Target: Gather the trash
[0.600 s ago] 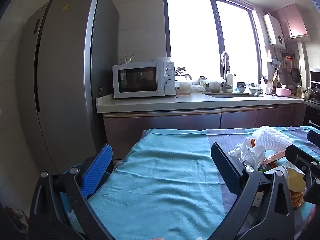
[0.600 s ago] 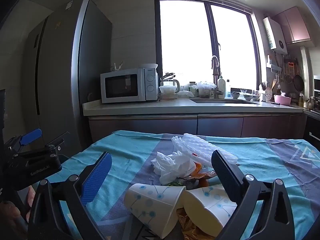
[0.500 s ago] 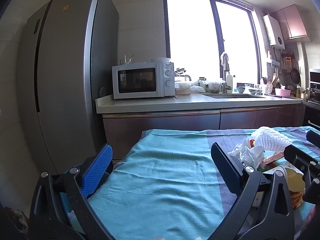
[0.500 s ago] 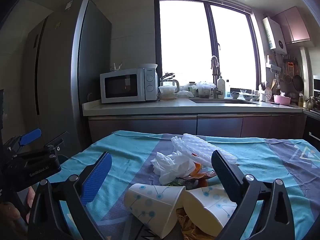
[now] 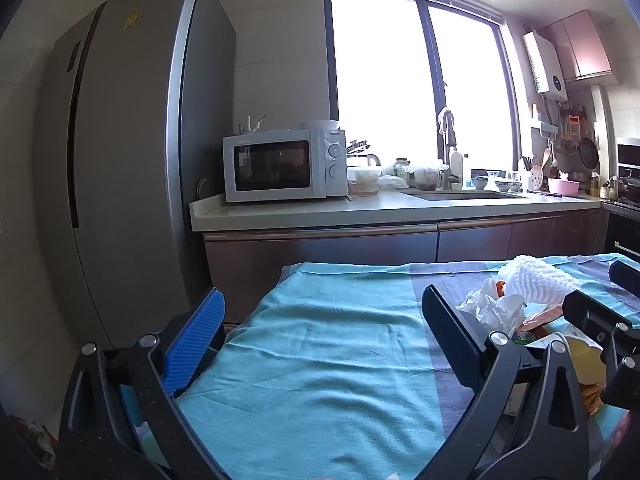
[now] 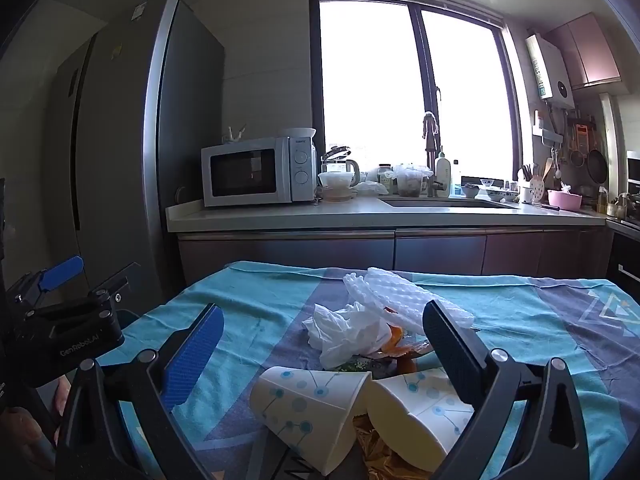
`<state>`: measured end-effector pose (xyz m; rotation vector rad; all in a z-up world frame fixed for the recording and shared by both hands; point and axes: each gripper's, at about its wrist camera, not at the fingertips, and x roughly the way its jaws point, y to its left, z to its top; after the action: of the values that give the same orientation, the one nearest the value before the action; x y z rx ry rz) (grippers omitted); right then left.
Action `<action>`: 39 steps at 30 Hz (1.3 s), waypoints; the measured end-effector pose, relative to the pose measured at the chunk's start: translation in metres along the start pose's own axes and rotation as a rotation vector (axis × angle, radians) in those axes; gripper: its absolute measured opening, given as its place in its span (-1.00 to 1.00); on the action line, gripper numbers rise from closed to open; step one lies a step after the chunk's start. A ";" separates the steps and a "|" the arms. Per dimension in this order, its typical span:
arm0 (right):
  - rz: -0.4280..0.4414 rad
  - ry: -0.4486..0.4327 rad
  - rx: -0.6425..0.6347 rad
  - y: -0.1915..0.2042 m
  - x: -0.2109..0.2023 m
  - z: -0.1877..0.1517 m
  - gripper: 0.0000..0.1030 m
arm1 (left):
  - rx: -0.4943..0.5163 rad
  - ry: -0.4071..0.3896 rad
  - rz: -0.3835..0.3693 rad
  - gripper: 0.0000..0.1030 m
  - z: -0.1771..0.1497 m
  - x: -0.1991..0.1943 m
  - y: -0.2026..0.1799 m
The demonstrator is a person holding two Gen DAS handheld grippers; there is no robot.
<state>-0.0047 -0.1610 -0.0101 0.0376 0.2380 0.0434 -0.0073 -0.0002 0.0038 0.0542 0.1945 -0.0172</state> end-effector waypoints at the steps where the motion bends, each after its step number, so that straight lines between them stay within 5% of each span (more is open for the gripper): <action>1: 0.001 0.001 0.001 0.000 0.000 0.000 0.87 | -0.001 0.001 0.000 0.89 0.001 0.000 0.000; 39: -0.014 -0.002 0.013 -0.004 -0.004 0.000 0.87 | -0.015 0.005 -0.018 0.89 -0.002 -0.004 -0.002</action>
<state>-0.0085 -0.1653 -0.0094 0.0490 0.2366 0.0278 -0.0121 -0.0019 0.0028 0.0375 0.1999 -0.0337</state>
